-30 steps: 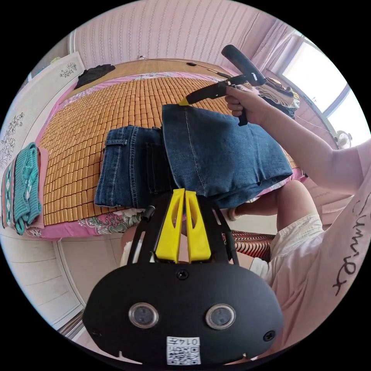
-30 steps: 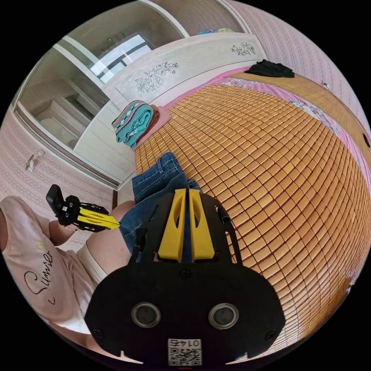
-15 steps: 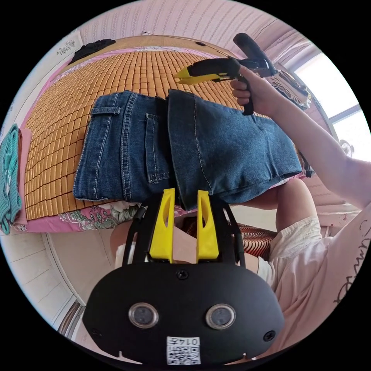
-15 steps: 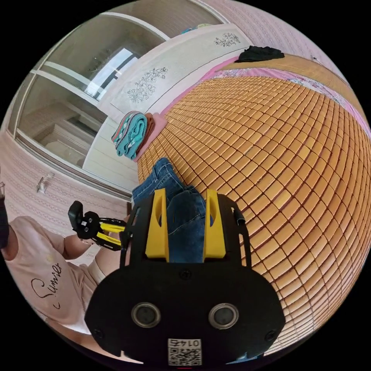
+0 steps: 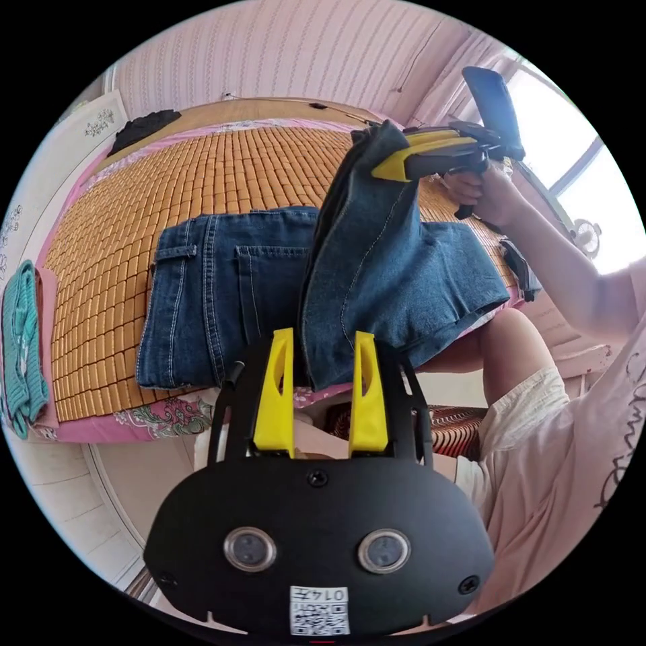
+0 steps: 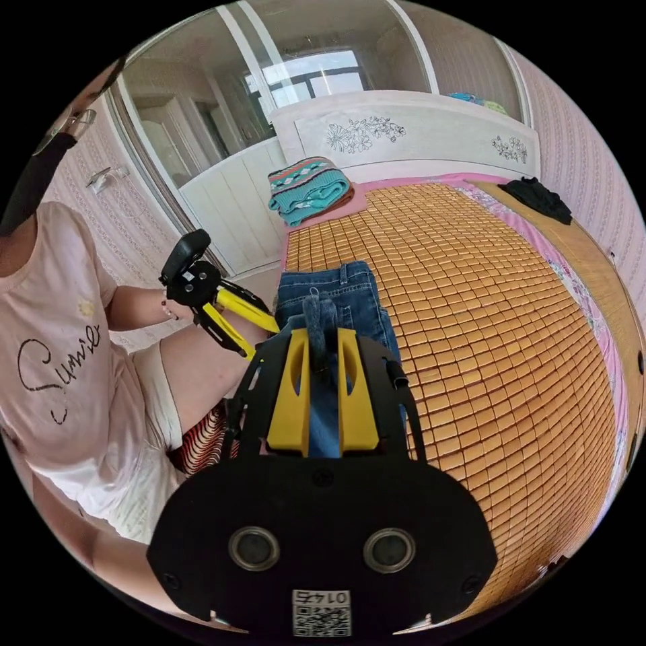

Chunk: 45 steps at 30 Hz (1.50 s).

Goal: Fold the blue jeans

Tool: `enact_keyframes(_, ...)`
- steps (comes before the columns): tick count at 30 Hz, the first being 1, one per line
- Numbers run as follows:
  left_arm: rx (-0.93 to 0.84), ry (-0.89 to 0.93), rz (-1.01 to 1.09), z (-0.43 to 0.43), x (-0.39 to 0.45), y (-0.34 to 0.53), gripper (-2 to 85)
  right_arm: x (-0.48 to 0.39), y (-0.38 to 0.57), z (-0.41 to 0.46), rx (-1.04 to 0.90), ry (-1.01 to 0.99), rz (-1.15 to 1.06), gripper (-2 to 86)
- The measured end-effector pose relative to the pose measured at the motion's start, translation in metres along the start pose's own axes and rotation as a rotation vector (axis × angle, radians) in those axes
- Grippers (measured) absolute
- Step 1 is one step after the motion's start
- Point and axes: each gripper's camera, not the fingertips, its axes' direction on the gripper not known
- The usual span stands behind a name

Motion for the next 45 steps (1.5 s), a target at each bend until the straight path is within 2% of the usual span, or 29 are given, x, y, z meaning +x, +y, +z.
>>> enact_keyframes(4, 0.007, 0.018, 0.067, 0.005, 0.009, -0.008, 13.1, -0.02, 0.001, -0.026, 0.075, -0.09, -0.068, 6.3)
enact_keyframes(6, 0.039, 0.151, 0.101, -0.004, 0.014, -0.007, 6.9, -0.028, -0.002, -0.04, 0.108, -0.126, -0.096, 6.0)
enact_keyframes(10, 0.141, 0.202, 0.049, -0.053, 0.019, 0.003, 1.9, -0.024, -0.024, -0.06, 0.15, -0.143, -0.09, 5.9)
enact_keyframes(14, 0.08, -0.053, -0.023, -0.111, 0.006, -0.002, 3.0, -0.001, -0.1, -0.031, 0.097, -0.179, -0.056, 7.1)
enact_keyframes(16, 0.004, -0.141, -0.081, -0.098, -0.018, -0.01, 5.4, 0.014, -0.128, 0.011, 0.043, -0.053, 0.034, 8.0)
enact_keyframes(18, -0.105, -0.257, -0.198, -0.065, -0.051, -0.013, 6.9, 0.038, -0.136, 0.07, -0.113, 0.12, 0.188, 7.7)
enact_keyframes(20, -0.133, -0.237, -0.25, -0.058, -0.059, -0.009, 8.0, 0.043, -0.122, 0.081, -0.147, 0.129, 0.252, 7.3)
enact_keyframes(22, -0.079, -0.227, -0.239, -0.069, -0.047, -0.005, 7.8, 0.035, -0.096, 0.067, -0.131, 0.158, 0.252, 5.4)
enact_keyframes(26, 0.061, -0.185, -0.02, -0.076, 0.027, -0.008, 2.7, 0.007, -0.015, 0.03, -0.17, 0.338, 0.305, 0.6)
enact_keyframes(29, 0.054, -0.058, 0.173, -0.039, 0.093, -0.031, -0.5, 0.003, 0.015, 0.042, -0.294, 0.279, 0.379, -0.1)
enact_keyframes(32, -0.016, 0.062, 0.322, -0.003, 0.153, -0.063, -0.9, 0.0, -0.003, 0.066, -0.367, 0.312, 0.32, -0.3)
enact_keyframes(34, -0.047, 0.072, 0.353, 0.016, 0.176, -0.078, -0.9, 0.01, -0.016, 0.085, -0.433, 0.342, 0.315, -0.4)
enact_keyframes(36, -0.217, 0.021, 0.357, 0.063, 0.19, -0.087, -1.0, 0.028, -0.014, 0.121, -0.575, 0.326, 0.326, -0.6)
enact_keyframes(37, -0.208, 0.016, 0.367, 0.069, 0.192, -0.086, -1.0, 0.028, -0.016, 0.117, -0.528, 0.328, 0.319, -0.6)
enact_keyframes(41, -0.201, 0.049, 0.36, 0.052, 0.198, -0.096, -1.0, 0.043, -0.024, 0.107, -0.67, 0.217, 0.326, -0.5)
enact_keyframes(43, -0.182, 0.017, 0.369, 0.047, 0.205, -0.097, -0.9, 0.046, -0.024, 0.097, -0.623, 0.306, 0.334, -0.5)
enact_keyframes(45, -0.276, -0.015, 0.379, 0.074, 0.21, -0.095, -0.9, 0.056, -0.006, 0.107, -0.602, 0.278, 0.381, -0.5)
